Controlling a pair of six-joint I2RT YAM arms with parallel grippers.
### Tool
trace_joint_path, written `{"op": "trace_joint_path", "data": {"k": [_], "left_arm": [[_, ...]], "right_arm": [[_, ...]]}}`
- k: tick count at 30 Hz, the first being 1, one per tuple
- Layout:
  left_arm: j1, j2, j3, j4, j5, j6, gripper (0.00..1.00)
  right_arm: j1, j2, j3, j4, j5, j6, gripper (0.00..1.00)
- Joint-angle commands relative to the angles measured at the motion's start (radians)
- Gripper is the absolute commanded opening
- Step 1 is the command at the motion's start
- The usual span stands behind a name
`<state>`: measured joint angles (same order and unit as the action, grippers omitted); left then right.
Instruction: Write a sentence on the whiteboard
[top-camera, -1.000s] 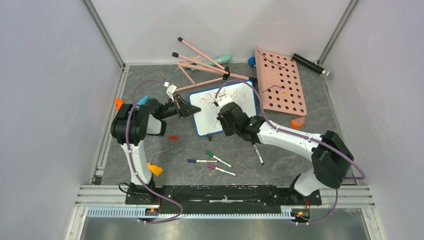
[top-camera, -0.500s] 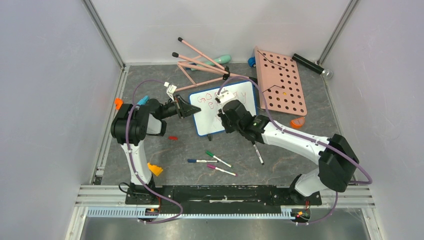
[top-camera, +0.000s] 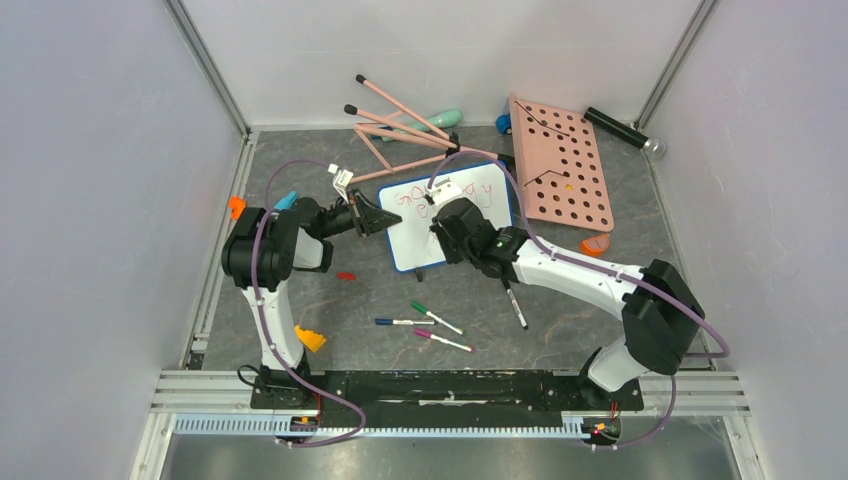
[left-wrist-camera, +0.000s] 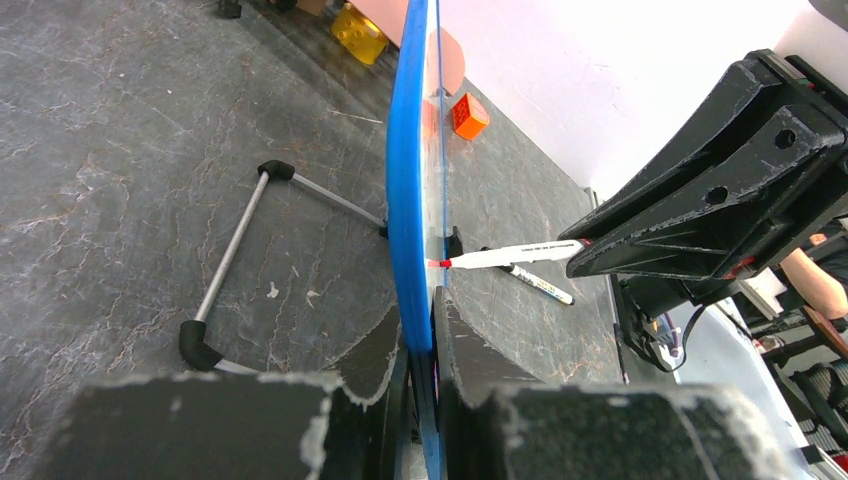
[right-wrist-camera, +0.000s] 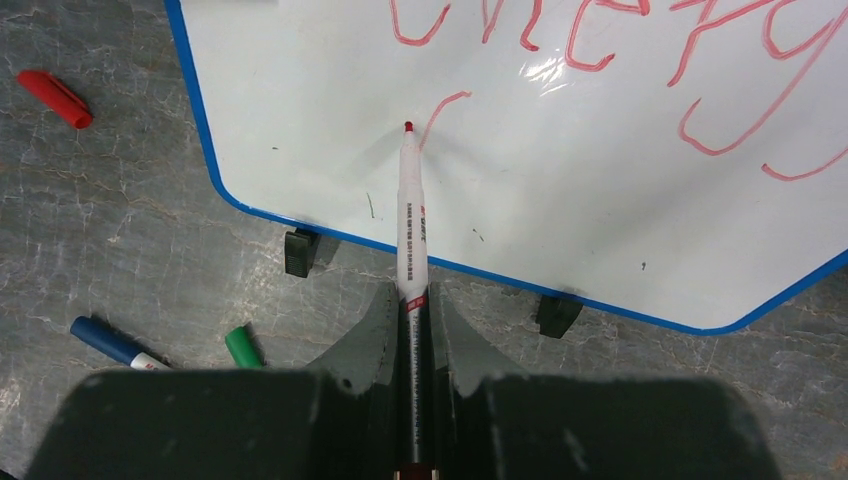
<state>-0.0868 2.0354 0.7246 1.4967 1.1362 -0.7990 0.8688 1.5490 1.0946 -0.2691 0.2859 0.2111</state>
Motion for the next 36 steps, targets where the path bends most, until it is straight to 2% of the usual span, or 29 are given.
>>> {"op": "trace_joint_path", "data": {"k": [1, 16, 30, 36], "left_arm": [[-0.001, 0.003, 0.016, 0.06, 0.016, 0.1, 0.02], [-0.001, 0.002, 0.014, 0.06, 0.015, 0.102, 0.02], [-0.002, 0.002, 0.015, 0.06, 0.018, 0.103, 0.02], [-0.002, 0.001, 0.015, 0.06, 0.018, 0.102, 0.02]], "right_arm": [[-0.004, 0.017, 0.047, 0.005, 0.064, -0.01, 0.0], [-0.013, -0.02, 0.024, -0.041, 0.148, -0.009, 0.0], [-0.024, -0.131, 0.003, 0.003, 0.09, -0.032, 0.0], [-0.06, -0.116, 0.017, 0.004, 0.069, -0.037, 0.0]]}}
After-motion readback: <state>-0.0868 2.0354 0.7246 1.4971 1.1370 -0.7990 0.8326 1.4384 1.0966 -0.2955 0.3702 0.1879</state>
